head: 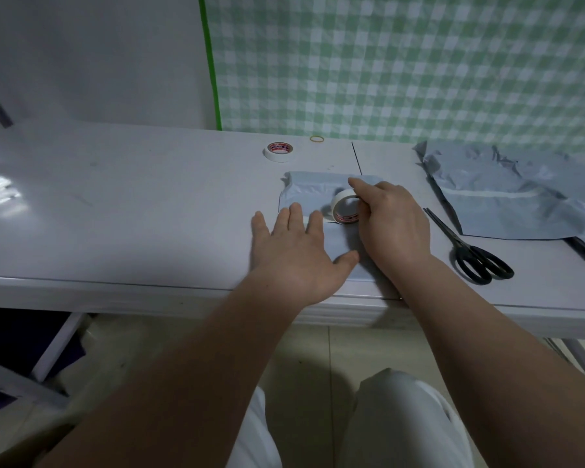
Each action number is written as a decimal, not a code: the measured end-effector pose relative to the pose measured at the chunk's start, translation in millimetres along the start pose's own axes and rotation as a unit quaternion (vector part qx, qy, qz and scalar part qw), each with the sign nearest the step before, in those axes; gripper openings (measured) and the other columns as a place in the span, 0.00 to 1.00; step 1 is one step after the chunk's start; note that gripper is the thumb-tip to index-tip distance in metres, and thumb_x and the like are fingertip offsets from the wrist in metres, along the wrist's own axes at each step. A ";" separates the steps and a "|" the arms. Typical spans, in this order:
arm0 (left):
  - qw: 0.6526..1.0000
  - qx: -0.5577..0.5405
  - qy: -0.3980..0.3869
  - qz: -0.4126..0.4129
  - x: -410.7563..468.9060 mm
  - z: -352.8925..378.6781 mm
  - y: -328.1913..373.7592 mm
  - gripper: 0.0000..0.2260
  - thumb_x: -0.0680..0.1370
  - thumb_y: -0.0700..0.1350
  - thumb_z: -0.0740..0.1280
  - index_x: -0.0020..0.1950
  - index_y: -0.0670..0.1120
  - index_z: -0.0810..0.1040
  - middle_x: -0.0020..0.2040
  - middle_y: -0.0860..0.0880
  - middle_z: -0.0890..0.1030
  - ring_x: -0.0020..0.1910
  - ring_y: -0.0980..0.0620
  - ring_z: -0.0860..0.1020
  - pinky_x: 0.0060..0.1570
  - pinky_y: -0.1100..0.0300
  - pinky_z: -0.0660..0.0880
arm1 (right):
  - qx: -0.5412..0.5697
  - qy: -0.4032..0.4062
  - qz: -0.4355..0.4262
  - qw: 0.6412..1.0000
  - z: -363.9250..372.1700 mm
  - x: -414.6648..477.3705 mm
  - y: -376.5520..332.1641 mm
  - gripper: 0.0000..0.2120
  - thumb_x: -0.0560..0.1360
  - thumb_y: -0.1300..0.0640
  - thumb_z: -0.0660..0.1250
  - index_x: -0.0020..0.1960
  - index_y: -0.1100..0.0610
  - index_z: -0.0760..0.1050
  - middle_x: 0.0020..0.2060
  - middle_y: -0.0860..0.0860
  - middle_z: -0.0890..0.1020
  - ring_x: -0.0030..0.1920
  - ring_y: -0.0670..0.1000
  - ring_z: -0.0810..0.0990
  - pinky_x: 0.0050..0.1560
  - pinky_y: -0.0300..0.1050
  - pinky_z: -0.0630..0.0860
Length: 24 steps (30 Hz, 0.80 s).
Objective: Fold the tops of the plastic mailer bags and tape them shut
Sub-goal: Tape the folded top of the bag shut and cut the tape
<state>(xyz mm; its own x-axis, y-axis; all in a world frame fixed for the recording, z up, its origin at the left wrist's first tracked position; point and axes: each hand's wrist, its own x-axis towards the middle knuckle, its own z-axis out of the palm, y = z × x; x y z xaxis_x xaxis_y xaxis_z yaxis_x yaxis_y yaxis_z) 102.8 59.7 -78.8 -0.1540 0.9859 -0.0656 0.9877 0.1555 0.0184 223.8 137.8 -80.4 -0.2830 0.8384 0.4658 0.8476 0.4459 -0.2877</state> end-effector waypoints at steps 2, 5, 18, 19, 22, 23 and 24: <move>1.000 -0.002 -0.002 0.001 -0.4 -0.5 -0.3 0.38 0.75 0.70 0.42 0.78 0.50 0.44 0.79 0.44 0.44 0.77 0.47 0.42 0.71 0.38 0.38 | -0.024 0.000 -0.010 1.000 -3.4 0.5 2.4 0.21 0.78 0.62 0.56 0.69 0.49 0.71 0.51 0.54 0.79 0.55 0.58 0.72 0.39 0.45 0.63; 1.000 0.006 -0.008 0.004 -0.2 -2.0 -0.3 0.36 0.75 0.70 0.41 0.78 0.52 0.43 0.79 0.43 0.43 0.77 0.47 0.42 0.71 0.36 0.38 | -0.052 0.008 -0.019 0.998 -6.0 0.0 3.0 0.21 0.77 0.63 0.58 0.68 0.50 0.72 0.50 0.55 0.80 0.53 0.58 0.72 0.37 0.45 0.62; 0.999 0.018 -0.030 -0.014 1.0 -3.7 8.4 0.31 0.76 0.69 0.39 0.77 0.60 0.42 0.78 0.41 0.42 0.77 0.43 0.40 0.67 0.30 0.39 | 0.025 -0.044 0.013 0.999 0.6 -4.0 -0.9 0.27 0.78 0.62 0.52 0.73 0.40 0.61 0.47 0.54 0.77 0.51 0.55 0.71 0.42 0.45 0.62; 0.999 0.015 -0.030 -0.013 0.5 -3.5 7.8 0.31 0.76 0.69 0.39 0.77 0.60 0.42 0.78 0.42 0.41 0.77 0.44 0.40 0.67 0.30 0.38 | 0.026 -0.043 0.013 0.999 0.0 -4.6 -1.2 0.27 0.78 0.62 0.53 0.72 0.40 0.62 0.47 0.54 0.77 0.51 0.55 0.71 0.42 0.45 0.62; 0.999 -0.001 -0.039 -0.010 0.2 -5.7 1.3 0.31 0.76 0.69 0.38 0.77 0.59 0.43 0.79 0.45 0.41 0.77 0.48 0.40 0.69 0.33 0.37 | 0.015 -0.036 0.008 0.999 -0.9 -6.0 -1.5 0.27 0.78 0.62 0.54 0.72 0.40 0.62 0.46 0.54 0.77 0.50 0.55 0.70 0.42 0.45 0.61; 0.999 -0.004 -0.041 -0.014 0.1 -6.9 -1.8 0.32 0.76 0.68 0.38 0.78 0.57 0.43 0.79 0.47 0.42 0.77 0.49 0.41 0.69 0.34 0.36 | 0.011 -0.032 0.005 0.999 -1.1 -6.5 -1.6 0.27 0.78 0.63 0.54 0.72 0.41 0.62 0.45 0.54 0.77 0.49 0.55 0.70 0.42 0.44 0.60; 0.999 -0.002 -0.039 -0.024 0.2 -8.2 -4.9 0.33 0.77 0.68 0.38 0.78 0.54 0.44 0.79 0.48 0.43 0.77 0.50 0.42 0.70 0.35 0.37 | 0.009 -0.028 0.004 1.000 -1.1 -6.7 -1.7 0.27 0.78 0.63 0.54 0.72 0.41 0.62 0.44 0.54 0.77 0.48 0.55 0.70 0.42 0.44 0.60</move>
<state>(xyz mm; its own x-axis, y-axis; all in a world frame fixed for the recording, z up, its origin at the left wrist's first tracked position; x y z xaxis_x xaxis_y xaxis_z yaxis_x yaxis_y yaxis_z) 97.7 59.6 -70.7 -0.1981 0.9694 -0.1448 0.9791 0.2027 0.0170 224.8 131.1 -82.1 -0.3011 0.8584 0.4154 0.8420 0.4438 -0.3067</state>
